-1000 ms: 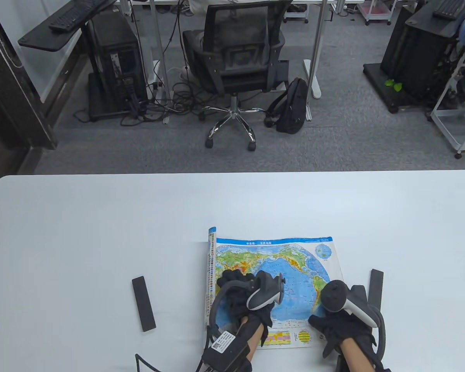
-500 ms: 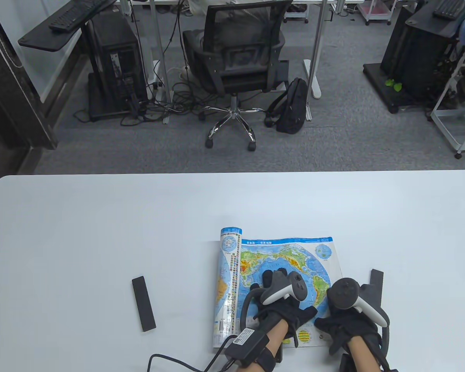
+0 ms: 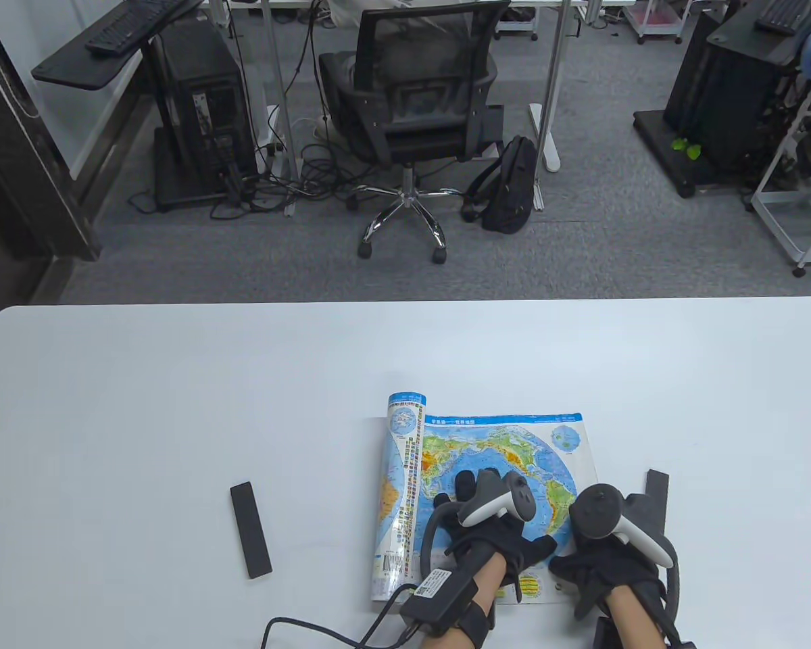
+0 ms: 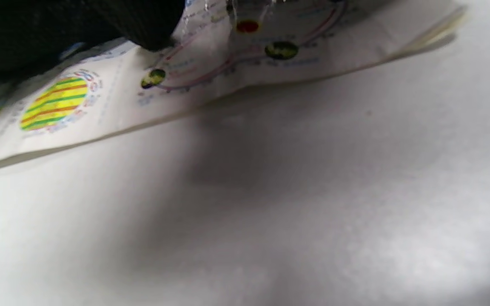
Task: Unroll map and secure with paperweights
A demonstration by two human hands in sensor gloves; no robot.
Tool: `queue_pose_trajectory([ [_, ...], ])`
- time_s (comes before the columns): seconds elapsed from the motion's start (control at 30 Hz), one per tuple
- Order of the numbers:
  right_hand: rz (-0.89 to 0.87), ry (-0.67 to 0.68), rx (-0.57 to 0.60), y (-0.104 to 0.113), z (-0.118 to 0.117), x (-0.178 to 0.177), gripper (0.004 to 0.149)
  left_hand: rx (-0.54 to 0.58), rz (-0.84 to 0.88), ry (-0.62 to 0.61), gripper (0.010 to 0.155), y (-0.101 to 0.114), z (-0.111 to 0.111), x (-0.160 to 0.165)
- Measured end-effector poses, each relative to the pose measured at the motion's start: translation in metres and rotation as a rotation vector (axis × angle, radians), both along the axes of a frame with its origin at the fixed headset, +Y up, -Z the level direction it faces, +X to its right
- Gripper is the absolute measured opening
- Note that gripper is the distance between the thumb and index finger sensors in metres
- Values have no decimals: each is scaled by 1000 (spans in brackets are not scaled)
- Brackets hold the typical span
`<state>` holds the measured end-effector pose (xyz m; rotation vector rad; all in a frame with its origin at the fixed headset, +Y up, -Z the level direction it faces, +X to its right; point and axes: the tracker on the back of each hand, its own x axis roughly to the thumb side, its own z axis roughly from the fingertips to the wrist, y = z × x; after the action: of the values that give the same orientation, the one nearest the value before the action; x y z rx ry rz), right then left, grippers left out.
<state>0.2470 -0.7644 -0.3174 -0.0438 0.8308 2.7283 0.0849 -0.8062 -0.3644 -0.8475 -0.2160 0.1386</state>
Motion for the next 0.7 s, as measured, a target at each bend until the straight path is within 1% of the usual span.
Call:
queue_pose_trajectory([
  [0.1, -12, -5, 3, 4, -1, 2, 82, -7, -5, 3, 83, 1, 0, 0],
  [0.2, -47, -6, 18, 13, -1, 6, 82, -8, -4, 4, 83, 1, 1, 0],
  [0.33, -103, 12, 73, 37, 3, 12, 82, -8, -1, 3, 83, 0, 1, -1],
  [0.47, -226, -2, 189, 66, 10, 27, 79, 0, 1, 2, 83, 0, 1, 0],
  [0.53, -277, -49, 259, 74, 12, 41, 78, 2, 1, 1, 83, 0, 1, 0],
  [0.6, -297, -130, 313, 75, 12, 57, 78, 3, 2, 1, 83, 0, 1, 0],
  [0.63, -301, -163, 323, 73, 12, 63, 79, 3, 1, 1, 83, 0, 1, 0],
  [0.7, -309, -273, 311, 60, 10, 83, 82, 5, 1, 1, 83, 0, 1, 0],
])
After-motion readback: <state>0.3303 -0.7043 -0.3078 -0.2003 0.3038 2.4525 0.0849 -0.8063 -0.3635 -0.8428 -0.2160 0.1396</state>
